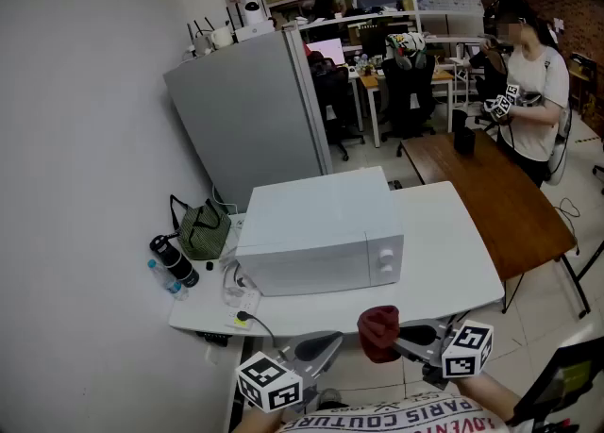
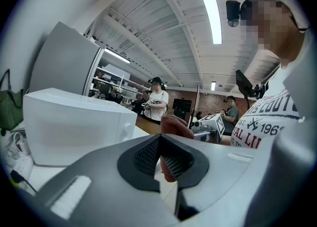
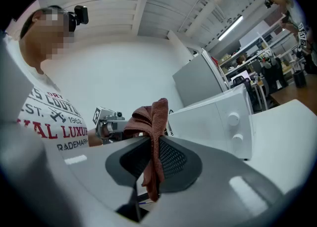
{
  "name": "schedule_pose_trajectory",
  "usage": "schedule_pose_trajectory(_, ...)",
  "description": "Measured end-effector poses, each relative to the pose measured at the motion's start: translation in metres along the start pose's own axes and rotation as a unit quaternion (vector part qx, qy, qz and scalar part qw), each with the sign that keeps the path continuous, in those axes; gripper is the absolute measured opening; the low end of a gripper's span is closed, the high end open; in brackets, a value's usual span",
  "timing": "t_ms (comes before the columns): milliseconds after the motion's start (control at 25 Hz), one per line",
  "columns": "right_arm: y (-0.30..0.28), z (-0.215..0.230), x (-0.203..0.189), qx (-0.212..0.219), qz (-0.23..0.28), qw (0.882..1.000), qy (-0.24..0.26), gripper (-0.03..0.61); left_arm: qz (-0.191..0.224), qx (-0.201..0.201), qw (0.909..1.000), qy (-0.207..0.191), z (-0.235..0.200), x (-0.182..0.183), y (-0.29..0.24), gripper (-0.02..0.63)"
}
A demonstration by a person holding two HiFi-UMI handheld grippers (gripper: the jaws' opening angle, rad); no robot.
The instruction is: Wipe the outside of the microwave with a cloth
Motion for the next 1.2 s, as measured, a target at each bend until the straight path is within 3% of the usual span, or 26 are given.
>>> schedule_pose_trajectory(200,-0.045,0.019,0.016,0.005,-0.018,0.999,0.048,0.040,0.008,-0.004,1.0000,-0.003,-0.050,0.015,-0.001,0.002)
schedule_pose_trajectory(640,-0.177,0.056,0.056,-0.012,-0.004,0.998,0.063,0.040,0.018,-0.008,0.9998,0.010,-0.178,0.047,0.027,0.002)
schedule_pose_trajectory(840,-0.238,0.061,0.067,-0.001,-0.029,0.994,0.109,0.037,0.027,-0.012,0.9995,0.008,-0.238,0.067,0.044,0.002)
schedule_pose_trajectory(1080,-0.273,0.067,0.078,-0.045,-0.032,0.992,0.117,0.038,0.022,-0.025,0.9994,0.006,-0.277,0.080,0.057,0.002)
schedule_pose_trajectory(1200,-0.288,0.071,0.083,-0.036,-0.023,0.993,0.107,0.038,0.027,-0.022,0.9994,0.007,-0.289,0.082,0.061,0.002)
Point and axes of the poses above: the fingertips, and each gripper's own axes: y backward along the fingers, z to its right, x out of its top, the point moved 4 cm from there along y, backward along the fingers, and after that the axes turned 11 degrees about z, right-handed, at the moved point
